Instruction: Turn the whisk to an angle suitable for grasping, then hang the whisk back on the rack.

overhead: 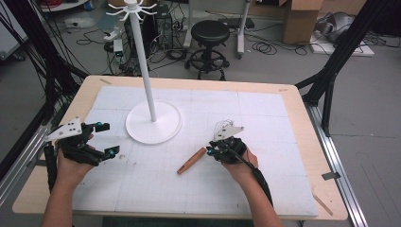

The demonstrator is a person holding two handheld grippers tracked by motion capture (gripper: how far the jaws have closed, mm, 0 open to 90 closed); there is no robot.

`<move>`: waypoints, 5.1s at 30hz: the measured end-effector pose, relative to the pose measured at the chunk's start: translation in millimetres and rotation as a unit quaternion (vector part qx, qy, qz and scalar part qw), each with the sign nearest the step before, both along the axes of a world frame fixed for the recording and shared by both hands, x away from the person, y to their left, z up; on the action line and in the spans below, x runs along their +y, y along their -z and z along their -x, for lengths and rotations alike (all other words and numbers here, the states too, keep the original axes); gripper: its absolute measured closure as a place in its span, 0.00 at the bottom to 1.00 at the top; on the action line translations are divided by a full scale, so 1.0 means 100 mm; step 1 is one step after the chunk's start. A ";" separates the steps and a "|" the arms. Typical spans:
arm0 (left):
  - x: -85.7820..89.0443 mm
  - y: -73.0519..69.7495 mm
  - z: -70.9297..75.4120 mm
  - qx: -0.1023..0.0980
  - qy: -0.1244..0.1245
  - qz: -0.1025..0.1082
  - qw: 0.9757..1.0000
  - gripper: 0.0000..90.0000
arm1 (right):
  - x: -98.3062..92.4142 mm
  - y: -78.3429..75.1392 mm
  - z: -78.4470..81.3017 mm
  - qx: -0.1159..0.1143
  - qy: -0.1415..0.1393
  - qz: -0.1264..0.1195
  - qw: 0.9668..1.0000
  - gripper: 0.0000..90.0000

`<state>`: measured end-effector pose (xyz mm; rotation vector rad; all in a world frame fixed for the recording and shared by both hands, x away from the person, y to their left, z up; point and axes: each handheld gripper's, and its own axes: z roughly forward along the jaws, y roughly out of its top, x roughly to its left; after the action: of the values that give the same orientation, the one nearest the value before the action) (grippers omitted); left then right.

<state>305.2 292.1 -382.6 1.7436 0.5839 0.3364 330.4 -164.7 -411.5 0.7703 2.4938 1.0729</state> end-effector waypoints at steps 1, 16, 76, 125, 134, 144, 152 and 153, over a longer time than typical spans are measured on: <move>-0.01 0.00 0.00 0.001 0.000 0.001 1.000 0.02 | 0.01 -0.01 0.00 -0.002 -0.012 -0.003 1.000 0.74; -0.01 0.00 0.00 0.002 -0.001 0.001 1.000 0.02 | 0.28 -0.04 -0.03 0.007 -0.139 0.037 0.990 0.48; -0.01 0.01 0.00 0.001 0.002 -0.003 1.000 0.02 | 0.27 -0.04 -0.02 0.051 -0.106 0.103 0.988 0.52; -0.06 -0.04 -0.05 -0.010 0.016 0.007 1.000 0.02 | 0.26 -0.39 -0.01 0.023 -0.131 0.078 0.988 0.39; -0.05 -0.05 -0.05 -0.011 0.013 0.007 1.000 0.02 | 0.29 -0.30 0.01 0.039 -0.139 0.083 0.986 0.34; -0.06 -0.04 -0.06 -0.008 0.012 0.005 1.000 0.02 | 0.41 -0.11 -0.03 0.069 -0.147 0.121 0.979 0.40; -0.04 -0.06 -0.04 -0.013 0.008 0.004 1.000 0.02 | 0.50 0.03 -0.03 0.085 -0.147 0.166 0.971 0.48; -0.04 -0.06 -0.04 -0.013 0.008 0.004 1.000 0.02 | 0.50 0.04 -0.04 0.086 -0.147 0.169 0.971 0.49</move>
<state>309.1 287.7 -376.7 1.7335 0.5520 0.3454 333.9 -114.4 -415.5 0.4186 2.9006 0.6517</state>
